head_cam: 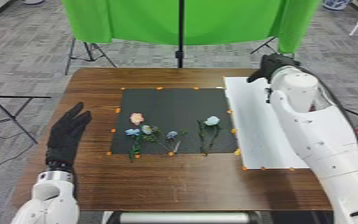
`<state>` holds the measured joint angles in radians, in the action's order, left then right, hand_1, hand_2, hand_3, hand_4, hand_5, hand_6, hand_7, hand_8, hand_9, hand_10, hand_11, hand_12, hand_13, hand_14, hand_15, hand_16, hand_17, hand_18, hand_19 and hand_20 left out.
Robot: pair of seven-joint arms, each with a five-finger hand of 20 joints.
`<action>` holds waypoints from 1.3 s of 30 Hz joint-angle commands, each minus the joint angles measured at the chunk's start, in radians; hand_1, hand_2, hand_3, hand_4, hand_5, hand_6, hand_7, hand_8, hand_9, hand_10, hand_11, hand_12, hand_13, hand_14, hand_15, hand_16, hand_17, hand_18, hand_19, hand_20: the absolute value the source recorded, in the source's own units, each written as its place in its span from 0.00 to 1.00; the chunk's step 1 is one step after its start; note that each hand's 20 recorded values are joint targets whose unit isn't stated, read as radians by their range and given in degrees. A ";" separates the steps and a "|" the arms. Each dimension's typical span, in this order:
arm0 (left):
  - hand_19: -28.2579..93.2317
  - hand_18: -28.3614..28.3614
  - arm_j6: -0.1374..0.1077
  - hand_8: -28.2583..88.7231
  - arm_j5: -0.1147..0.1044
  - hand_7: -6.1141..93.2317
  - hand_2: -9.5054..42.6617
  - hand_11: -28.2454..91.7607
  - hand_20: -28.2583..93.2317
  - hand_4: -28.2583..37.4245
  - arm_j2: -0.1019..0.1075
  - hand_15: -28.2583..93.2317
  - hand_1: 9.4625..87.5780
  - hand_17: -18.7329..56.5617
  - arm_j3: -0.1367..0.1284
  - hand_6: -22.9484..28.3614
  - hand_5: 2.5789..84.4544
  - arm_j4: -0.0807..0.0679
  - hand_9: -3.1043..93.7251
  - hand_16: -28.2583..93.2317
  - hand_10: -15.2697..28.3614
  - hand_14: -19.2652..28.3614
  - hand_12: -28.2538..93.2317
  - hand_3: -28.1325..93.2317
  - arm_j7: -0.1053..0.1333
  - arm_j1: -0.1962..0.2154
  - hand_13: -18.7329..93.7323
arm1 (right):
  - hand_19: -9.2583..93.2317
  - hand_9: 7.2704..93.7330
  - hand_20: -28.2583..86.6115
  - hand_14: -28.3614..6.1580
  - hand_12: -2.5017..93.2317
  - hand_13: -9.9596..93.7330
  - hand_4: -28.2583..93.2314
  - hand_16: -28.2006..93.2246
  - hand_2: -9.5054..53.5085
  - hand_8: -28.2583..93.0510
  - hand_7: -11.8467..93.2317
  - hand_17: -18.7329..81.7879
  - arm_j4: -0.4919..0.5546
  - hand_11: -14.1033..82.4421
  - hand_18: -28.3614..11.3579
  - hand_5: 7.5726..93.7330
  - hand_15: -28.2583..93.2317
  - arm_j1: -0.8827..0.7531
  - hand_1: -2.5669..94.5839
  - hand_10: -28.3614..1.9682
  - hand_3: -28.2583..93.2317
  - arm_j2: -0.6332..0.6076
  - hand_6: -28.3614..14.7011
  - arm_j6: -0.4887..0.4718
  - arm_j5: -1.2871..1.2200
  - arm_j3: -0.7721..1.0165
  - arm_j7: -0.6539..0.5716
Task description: Arrange flowers
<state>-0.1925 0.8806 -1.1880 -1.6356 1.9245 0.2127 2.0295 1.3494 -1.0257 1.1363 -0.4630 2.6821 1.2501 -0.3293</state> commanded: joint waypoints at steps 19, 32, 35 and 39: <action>0.24 0.68 0.018 0.20 0.006 0.15 0.09 0.35 0.36 0.11 -0.016 0.30 0.18 0.30 0.019 0.52 0.48 -0.018 0.47 0.25 0.66 0.72 0.33 0.77 -0.001 -0.013 0.44 | 1.00 0.86 0.68 0.74 0.23 0.98 0.11 0.51 0.00 0.16 0.25 0.80 -0.241 0.34 0.42 0.64 0.67 -0.045 0.42 0.52 0.70 0.113 0.67 0.201 0.213 0.154 0.069; 0.24 0.68 0.017 0.20 0.005 0.15 0.09 0.35 0.36 0.12 -0.011 0.30 0.18 0.30 0.007 0.52 0.49 -0.009 0.47 0.25 0.66 0.72 0.33 0.77 -0.004 0.002 0.44 | 1.00 0.99 0.68 0.80 0.34 1.00 0.11 0.49 0.00 0.31 0.31 0.85 0.118 0.30 0.46 0.85 0.70 -0.213 0.73 0.65 0.60 -0.128 0.65 0.300 -0.159 -0.024 -0.003; 0.24 0.68 0.022 0.20 0.006 0.15 0.09 0.35 0.36 0.12 -0.010 0.30 0.18 0.30 0.005 0.52 0.49 -0.008 0.47 0.25 0.66 0.72 0.33 0.77 -0.004 0.005 0.44 | 1.00 0.99 0.68 0.80 0.34 1.00 0.11 0.48 0.00 0.32 0.31 0.85 0.302 0.31 0.47 0.85 0.71 -0.311 0.72 0.66 0.60 -0.223 0.65 0.304 -0.250 -0.027 0.000; 0.24 0.68 0.025 0.20 0.008 0.15 0.09 0.35 0.36 0.12 -0.008 0.30 0.18 0.30 0.007 0.52 0.49 -0.007 0.47 0.25 0.66 0.72 0.33 0.77 -0.006 0.003 0.44 | 1.00 0.99 0.68 0.81 0.34 1.00 0.11 0.48 0.00 0.32 0.31 0.85 0.466 0.31 0.47 0.85 0.71 -0.426 0.71 0.66 0.61 -0.288 0.65 0.242 -0.322 -0.020 0.016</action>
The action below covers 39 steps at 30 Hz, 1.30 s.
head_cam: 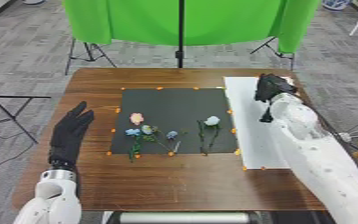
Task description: Arrange flowers
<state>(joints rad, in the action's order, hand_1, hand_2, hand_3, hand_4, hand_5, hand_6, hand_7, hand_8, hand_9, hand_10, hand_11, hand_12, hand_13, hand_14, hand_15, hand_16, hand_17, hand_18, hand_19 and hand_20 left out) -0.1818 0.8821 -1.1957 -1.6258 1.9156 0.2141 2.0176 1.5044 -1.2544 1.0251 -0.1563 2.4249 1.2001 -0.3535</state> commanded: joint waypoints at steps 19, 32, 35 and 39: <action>0.24 0.68 0.021 0.20 0.011 0.15 0.09 0.35 0.36 0.12 0.005 0.30 0.18 0.30 0.006 0.52 0.49 -0.004 0.47 0.25 0.66 0.73 0.33 0.77 -0.017 0.004 0.44 | 1.00 0.99 0.68 0.81 0.35 1.00 0.11 0.49 0.00 0.31 0.32 0.85 0.401 0.31 0.48 0.85 0.70 -0.300 0.70 0.67 0.62 -0.168 0.66 -0.121 -0.055 -0.067 0.102; 0.24 0.68 0.024 0.20 0.012 0.15 0.08 0.35 0.36 0.12 0.008 0.30 0.17 0.29 -0.001 0.52 0.48 -0.004 0.47 0.25 0.66 0.73 0.33 0.77 -0.019 0.008 0.44 | 1.00 0.93 0.68 0.79 0.25 1.00 0.13 0.52 0.00 0.30 0.30 0.83 0.429 0.37 0.46 0.79 0.67 -0.312 0.58 0.61 0.60 -0.159 0.65 -0.185 -0.074 -0.072 0.121; 0.24 0.68 0.025 0.20 0.013 0.15 0.08 0.35 0.36 0.12 0.009 0.30 0.17 0.29 -0.001 0.52 0.48 -0.004 0.47 0.25 0.66 0.73 0.33 0.77 -0.020 0.008 0.44 | 1.00 0.92 0.68 0.78 0.24 0.99 0.11 0.52 0.00 0.26 0.30 0.82 0.433 0.38 0.45 0.79 0.67 -0.312 0.50 0.60 0.67 -0.159 0.66 -0.195 -0.073 -0.066 0.127; 0.24 0.68 0.024 0.20 0.015 0.15 0.07 0.35 0.36 0.12 0.009 0.30 0.17 0.29 -0.002 0.51 0.48 -0.001 0.47 0.25 0.66 0.73 0.33 0.77 -0.020 0.011 0.44 | 1.00 0.92 0.69 0.78 0.24 0.99 0.09 0.52 0.00 0.16 0.31 0.82 0.446 0.38 0.45 0.78 0.67 -0.314 0.44 0.59 0.71 -0.161 0.66 -0.206 -0.077 -0.049 0.125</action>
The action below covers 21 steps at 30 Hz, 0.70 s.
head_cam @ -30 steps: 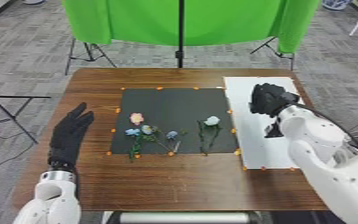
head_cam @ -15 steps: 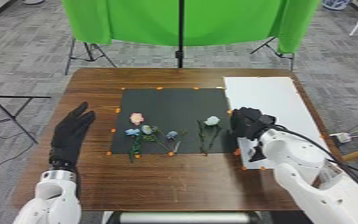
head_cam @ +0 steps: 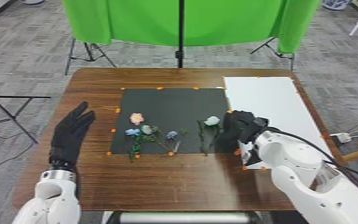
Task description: Arrange flowers
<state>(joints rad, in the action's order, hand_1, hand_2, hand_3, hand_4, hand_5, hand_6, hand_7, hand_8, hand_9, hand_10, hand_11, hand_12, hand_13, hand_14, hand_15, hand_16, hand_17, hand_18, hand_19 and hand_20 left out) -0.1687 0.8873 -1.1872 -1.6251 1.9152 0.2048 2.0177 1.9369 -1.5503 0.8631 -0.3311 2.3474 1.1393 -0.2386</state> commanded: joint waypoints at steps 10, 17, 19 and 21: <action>0.24 0.68 0.012 0.20 0.012 0.15 0.06 0.35 0.36 0.12 -0.002 0.30 0.18 0.29 0.001 0.51 0.48 -0.001 0.47 0.25 0.66 0.73 0.33 0.77 -0.009 0.012 0.44 | 1.00 0.93 0.69 0.76 0.25 0.99 0.10 0.52 0.00 0.16 0.30 0.82 0.117 0.39 0.43 0.80 0.67 -0.080 0.32 0.54 0.67 0.032 0.64 -0.054 -0.100 0.234 -0.024; 0.24 0.68 0.042 0.20 0.096 0.15 0.07 0.35 0.36 0.12 -0.005 0.30 0.18 0.29 0.018 0.52 0.48 0.005 0.47 0.25 0.66 0.73 0.33 0.77 -0.005 0.012 0.44 | 0.84 0.82 0.61 0.53 0.24 0.85 0.13 0.48 0.14 0.16 0.29 0.67 0.114 0.34 0.35 0.72 0.56 -0.287 0.26 0.45 0.71 0.263 0.64 0.245 -0.811 0.519 0.135; 0.24 0.68 0.050 0.20 0.139 0.15 0.07 0.35 0.36 0.12 -0.004 0.30 0.18 0.29 0.024 0.52 0.48 0.011 0.47 0.25 0.66 0.73 0.33 0.77 0.004 0.011 0.44 | 0.62 0.71 0.59 0.43 0.23 0.71 0.12 0.46 0.16 0.17 0.26 0.53 0.103 0.28 0.31 0.63 0.45 -0.332 0.23 0.42 0.73 0.337 0.64 0.165 -1.061 0.583 0.159; 0.24 0.68 0.049 0.20 0.175 0.15 0.07 0.35 0.36 0.12 0.001 0.30 0.18 0.29 0.034 0.51 0.48 0.020 0.47 0.25 0.66 0.72 0.33 0.77 0.013 0.012 0.44 | 0.26 0.48 0.54 0.41 0.19 0.48 0.11 0.42 0.18 0.17 0.21 0.39 0.087 0.21 0.34 0.45 0.33 -0.369 0.18 0.43 0.76 0.384 0.66 0.171 -1.202 0.590 0.185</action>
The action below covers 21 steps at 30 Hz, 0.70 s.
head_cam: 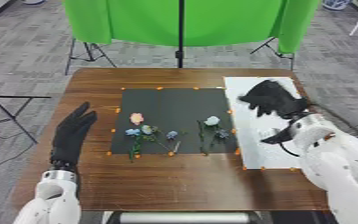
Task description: Arrange flowers
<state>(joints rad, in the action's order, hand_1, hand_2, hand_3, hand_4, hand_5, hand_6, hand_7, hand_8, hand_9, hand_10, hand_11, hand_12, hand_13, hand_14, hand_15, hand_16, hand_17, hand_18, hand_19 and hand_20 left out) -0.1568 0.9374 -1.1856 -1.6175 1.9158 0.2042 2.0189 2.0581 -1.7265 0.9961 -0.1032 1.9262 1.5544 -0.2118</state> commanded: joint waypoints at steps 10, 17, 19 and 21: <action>0.24 0.67 0.053 0.20 0.216 0.16 0.09 0.35 0.36 0.12 -0.003 0.30 0.19 0.29 0.055 0.51 0.49 0.061 0.48 0.25 0.65 0.72 0.33 0.77 0.040 0.031 0.44 | 0.08 0.30 0.45 0.57 0.14 0.28 0.09 0.34 0.21 0.18 0.17 0.27 -0.031 0.17 0.47 0.27 0.22 -0.328 0.08 0.53 0.81 0.384 0.69 -0.125 -0.781 0.201 0.268; 0.24 0.67 0.048 0.20 0.223 0.16 0.09 0.35 0.36 0.12 -0.004 0.30 0.19 0.30 0.071 0.51 0.49 0.071 0.48 0.25 0.65 0.71 0.33 0.77 0.040 0.035 0.44 | 0.08 0.31 0.44 0.58 0.14 0.28 0.09 0.33 0.20 0.18 0.17 0.27 -0.019 0.17 0.48 0.28 0.23 -0.314 0.07 0.55 0.82 0.349 0.69 -0.157 -0.713 0.189 0.292; 0.24 0.67 0.051 0.20 0.236 0.16 0.09 0.35 0.36 0.12 -0.015 0.30 0.19 0.30 0.072 0.51 0.49 0.076 0.48 0.25 0.65 0.71 0.33 0.77 0.040 0.039 0.44 | 0.08 0.31 0.44 0.58 0.14 0.28 0.08 0.33 0.21 0.18 0.17 0.27 -0.020 0.17 0.48 0.27 0.23 -0.303 0.07 0.55 0.81 0.365 0.69 -0.168 -0.683 0.186 0.304; 0.24 0.67 0.053 0.20 0.246 0.16 0.09 0.35 0.36 0.12 -0.028 0.30 0.19 0.30 0.073 0.51 0.49 0.079 0.48 0.25 0.65 0.71 0.33 0.77 0.039 0.038 0.44 | 0.09 0.31 0.44 0.58 0.14 0.28 0.08 0.33 0.21 0.18 0.17 0.27 -0.024 0.17 0.48 0.27 0.23 -0.287 0.07 0.55 0.81 0.382 0.68 -0.165 -0.659 0.178 0.310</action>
<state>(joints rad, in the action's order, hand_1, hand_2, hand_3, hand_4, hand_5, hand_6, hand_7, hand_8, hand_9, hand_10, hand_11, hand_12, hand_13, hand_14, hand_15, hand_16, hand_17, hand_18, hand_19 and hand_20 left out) -0.1157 1.1582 -1.1829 -1.5540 1.9831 0.2465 2.0414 2.0244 -2.0558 1.3606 -0.2589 1.1651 1.7411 0.0640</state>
